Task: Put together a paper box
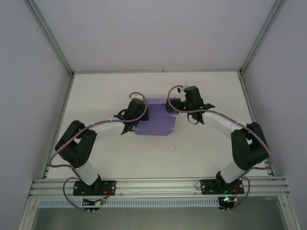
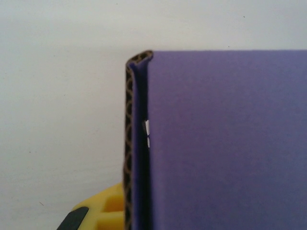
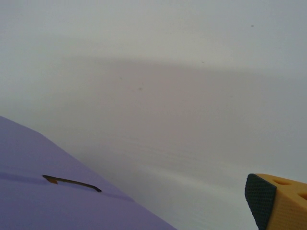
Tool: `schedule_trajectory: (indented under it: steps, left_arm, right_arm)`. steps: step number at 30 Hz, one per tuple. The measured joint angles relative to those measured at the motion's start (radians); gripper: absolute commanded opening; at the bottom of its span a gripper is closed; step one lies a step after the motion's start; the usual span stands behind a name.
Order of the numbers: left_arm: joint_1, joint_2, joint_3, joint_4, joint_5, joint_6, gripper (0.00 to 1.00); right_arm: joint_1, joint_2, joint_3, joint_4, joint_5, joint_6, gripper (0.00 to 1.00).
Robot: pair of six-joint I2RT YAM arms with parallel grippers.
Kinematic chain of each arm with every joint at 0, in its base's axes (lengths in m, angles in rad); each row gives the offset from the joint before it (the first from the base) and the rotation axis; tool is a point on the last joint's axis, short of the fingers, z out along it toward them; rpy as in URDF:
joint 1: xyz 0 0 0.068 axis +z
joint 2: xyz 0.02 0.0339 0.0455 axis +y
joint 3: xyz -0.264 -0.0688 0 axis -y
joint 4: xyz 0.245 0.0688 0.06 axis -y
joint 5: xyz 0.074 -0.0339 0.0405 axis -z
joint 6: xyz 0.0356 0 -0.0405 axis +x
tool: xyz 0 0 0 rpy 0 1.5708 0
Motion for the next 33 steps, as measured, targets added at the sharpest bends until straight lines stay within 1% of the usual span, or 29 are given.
schedule_trajectory:
  steps: [4, 8, 14, 18, 22, 25, 29, 33]
  left_arm:
    - [0.000, 0.013, 0.016, -0.008, 0.001, -0.030, 0.00]
    - [-0.002, 0.013, 0.036, -0.057, -0.004, -0.039, 0.00]
    - [-0.003, 0.013, 0.044, -0.107, -0.032, -0.038, 0.00]
    - [-0.003, 0.011, 0.044, -0.138, -0.054, -0.031, 0.00]
    - [-0.003, 0.008, 0.044, -0.159, -0.056, -0.030, 0.00]
    - [-0.003, 0.001, 0.044, -0.165, -0.053, -0.028, 0.00]
    - [-0.003, -0.005, 0.044, -0.165, -0.051, -0.027, 0.00]
    - [-0.003, -0.005, 0.044, -0.169, -0.043, -0.026, 0.00]
  right_arm:
    - [0.006, 0.000, -0.048, 0.077, 0.022, 0.055, 1.00]
    - [0.013, -0.043, -0.110, 0.078, 0.114, 0.084, 1.00]
    - [0.014, -0.202, -0.183, -0.069, 0.251, 0.131, 1.00]
    - [0.014, -0.262, -0.221, -0.166, 0.311, 0.172, 1.00]
    - [0.012, -0.249, -0.258, -0.217, 0.324, 0.200, 1.00]
    - [0.012, -0.203, -0.253, -0.219, 0.315, 0.205, 1.00]
    - [0.012, -0.119, -0.213, -0.195, 0.301, 0.209, 1.00]
    - [0.012, -0.054, -0.137, -0.165, 0.258, 0.208, 1.00]
